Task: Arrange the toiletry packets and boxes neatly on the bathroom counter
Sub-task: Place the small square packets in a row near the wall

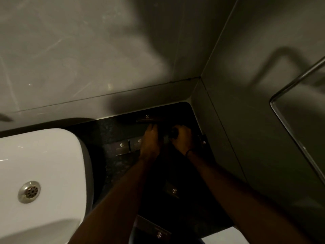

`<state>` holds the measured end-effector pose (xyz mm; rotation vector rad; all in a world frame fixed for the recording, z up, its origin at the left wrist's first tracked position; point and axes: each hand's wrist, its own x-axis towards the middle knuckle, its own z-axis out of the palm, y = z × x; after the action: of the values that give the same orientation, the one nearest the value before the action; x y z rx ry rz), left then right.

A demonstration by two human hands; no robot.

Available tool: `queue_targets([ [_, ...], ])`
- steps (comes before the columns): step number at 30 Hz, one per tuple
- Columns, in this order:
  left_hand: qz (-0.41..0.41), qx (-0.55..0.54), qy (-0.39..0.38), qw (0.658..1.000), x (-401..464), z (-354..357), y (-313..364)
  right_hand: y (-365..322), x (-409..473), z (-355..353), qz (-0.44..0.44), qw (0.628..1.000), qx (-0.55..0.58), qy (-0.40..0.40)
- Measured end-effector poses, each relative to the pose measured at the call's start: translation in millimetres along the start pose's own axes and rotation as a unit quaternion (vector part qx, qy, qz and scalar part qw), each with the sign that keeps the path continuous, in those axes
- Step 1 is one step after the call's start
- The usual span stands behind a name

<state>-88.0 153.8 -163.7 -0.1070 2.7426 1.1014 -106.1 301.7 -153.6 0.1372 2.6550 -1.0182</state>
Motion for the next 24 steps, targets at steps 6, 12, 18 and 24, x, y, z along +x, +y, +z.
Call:
queue_targets([
  [6, 0.062, 0.064, -0.011, 0.996, -62.5, -25.0, 2.3, 40.2, -53.2, -24.7, -0.034, 0.991, -0.092, 0.093],
  [12, 0.290, 0.264, -0.178, 0.902, -163.4, -50.9, -32.5, 65.9, -102.0, -32.0, 0.034, 0.983, -0.162, 0.075],
  [18, 0.327, 0.364, -0.292, 0.822, -230.5, -49.7, -80.1, 54.7, -109.3, -32.2, 0.100, 0.981, -0.129, 0.102],
  [24, 0.112, 0.237, -0.149, 0.953, -260.4, -43.7, -82.3, 26.3, -130.0, -30.6, 0.092, 0.983, -0.097, 0.126],
])
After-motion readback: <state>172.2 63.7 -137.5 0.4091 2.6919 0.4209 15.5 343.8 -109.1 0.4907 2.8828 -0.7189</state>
